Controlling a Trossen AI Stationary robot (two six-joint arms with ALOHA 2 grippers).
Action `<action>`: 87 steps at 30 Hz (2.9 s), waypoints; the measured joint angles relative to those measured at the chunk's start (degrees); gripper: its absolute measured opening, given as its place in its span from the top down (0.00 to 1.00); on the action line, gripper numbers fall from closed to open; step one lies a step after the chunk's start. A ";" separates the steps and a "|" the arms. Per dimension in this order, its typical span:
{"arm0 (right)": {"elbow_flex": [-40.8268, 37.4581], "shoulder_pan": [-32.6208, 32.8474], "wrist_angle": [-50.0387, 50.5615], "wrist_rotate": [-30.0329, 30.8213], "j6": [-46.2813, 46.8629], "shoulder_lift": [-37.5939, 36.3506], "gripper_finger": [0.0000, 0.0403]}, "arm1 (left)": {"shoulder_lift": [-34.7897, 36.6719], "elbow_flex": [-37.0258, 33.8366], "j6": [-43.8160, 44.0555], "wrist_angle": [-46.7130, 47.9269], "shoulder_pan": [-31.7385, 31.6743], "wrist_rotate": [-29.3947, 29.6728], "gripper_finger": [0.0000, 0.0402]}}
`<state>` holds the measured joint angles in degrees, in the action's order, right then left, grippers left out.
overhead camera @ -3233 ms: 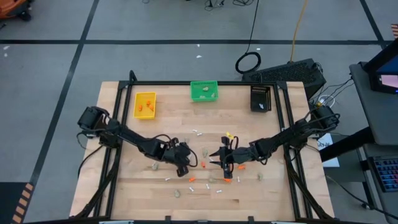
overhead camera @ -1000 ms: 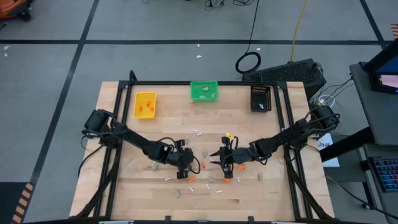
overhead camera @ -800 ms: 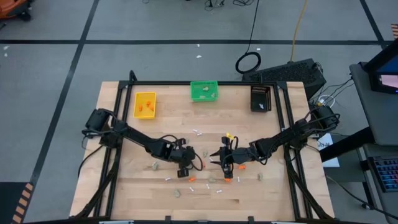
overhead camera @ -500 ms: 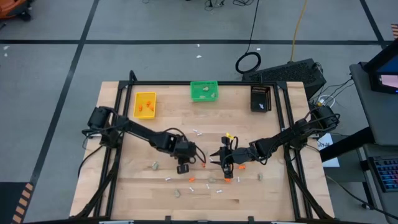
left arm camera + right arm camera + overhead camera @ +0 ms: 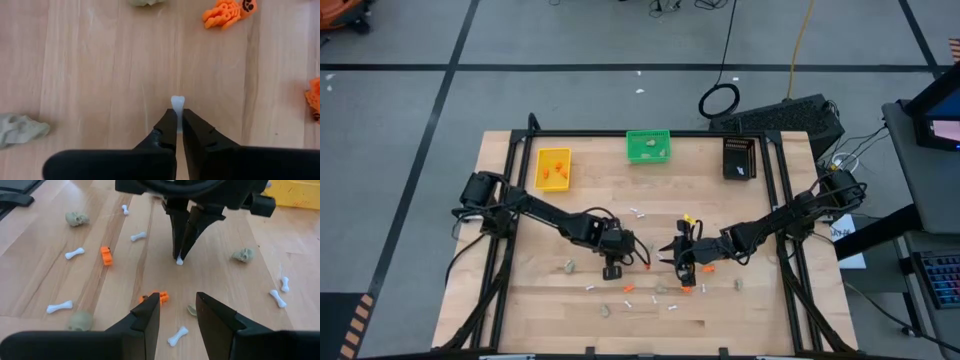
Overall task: Sort Halloween decoration
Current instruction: Put the white bone toy into the black bin
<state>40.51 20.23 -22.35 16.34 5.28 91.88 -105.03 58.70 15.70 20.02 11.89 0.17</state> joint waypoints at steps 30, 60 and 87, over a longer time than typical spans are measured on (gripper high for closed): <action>0.00 0.39 7.22 -0.15 5.64 -2.60 0.72 | -0.02 1.29 -0.02 -6.82 0.91 0.04 0.99; 5.50 1.15 -6.33 0.19 7.91 10.27 0.61 | 1.21 1.38 0.41 -5.05 0.91 0.12 0.98; 30.86 2.75 17.93 13.81 29.70 26.22 0.61 | 19.76 -9.50 16.84 7.05 18.64 23.93 0.98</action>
<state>71.37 22.98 -4.42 30.15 34.98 118.09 -85.27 49.20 32.55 27.07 30.52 24.10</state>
